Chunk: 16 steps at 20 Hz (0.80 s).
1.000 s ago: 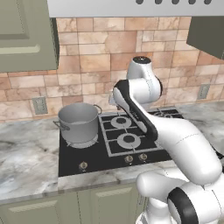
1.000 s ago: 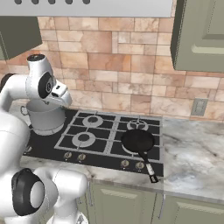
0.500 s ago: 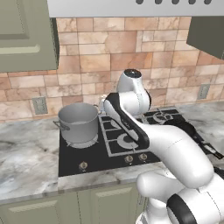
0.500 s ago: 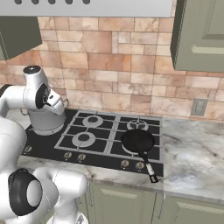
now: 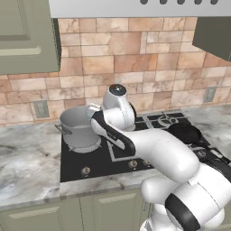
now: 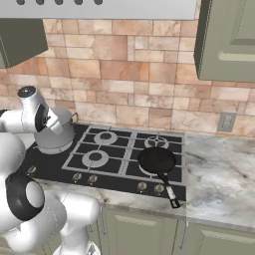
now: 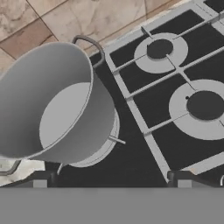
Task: Move the pot and pan from the stove into the sink.
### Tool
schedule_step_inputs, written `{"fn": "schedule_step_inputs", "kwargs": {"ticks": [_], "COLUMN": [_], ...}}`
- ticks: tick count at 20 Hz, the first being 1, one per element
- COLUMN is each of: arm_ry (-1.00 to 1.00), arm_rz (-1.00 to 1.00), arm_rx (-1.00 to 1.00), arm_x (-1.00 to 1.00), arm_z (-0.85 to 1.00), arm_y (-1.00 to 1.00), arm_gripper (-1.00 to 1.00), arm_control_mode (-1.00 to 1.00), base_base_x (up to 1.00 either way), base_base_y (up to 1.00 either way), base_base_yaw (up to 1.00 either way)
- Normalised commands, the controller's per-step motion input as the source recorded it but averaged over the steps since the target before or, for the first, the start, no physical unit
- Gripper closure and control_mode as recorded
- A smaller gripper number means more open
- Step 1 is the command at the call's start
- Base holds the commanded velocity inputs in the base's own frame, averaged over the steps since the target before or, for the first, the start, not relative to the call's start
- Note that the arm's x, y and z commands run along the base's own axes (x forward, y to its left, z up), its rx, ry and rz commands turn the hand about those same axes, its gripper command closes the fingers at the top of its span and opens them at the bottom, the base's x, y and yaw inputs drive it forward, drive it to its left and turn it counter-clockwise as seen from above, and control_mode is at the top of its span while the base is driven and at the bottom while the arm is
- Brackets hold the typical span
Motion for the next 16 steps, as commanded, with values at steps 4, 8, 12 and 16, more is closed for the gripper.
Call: {"fn": "schedule_step_inputs", "kwargs": {"ticks": [4,8,12,16], "arm_ry": [0.00,0.01,0.10,0.02], "arm_rz": [-0.09,0.00,0.00,0.00], "arm_rx": [0.05,0.02,0.18,0.06], "arm_x": [0.50,0.05,0.22,0.03], "arm_z": [-0.18,-0.01,-0.08,-0.01], "arm_y": [0.37,0.02,-0.07,-0.03], "arm_gripper": [-1.00,-1.00,-1.00,-1.00], "arm_control_mode": [-1.00,-1.00,-1.00,-1.00], "base_base_x": [0.00,0.00,0.00,0.00], "base_base_y": [0.00,0.00,0.00,0.00], "base_base_yaw": [0.00,0.00,0.00,0.00]}}
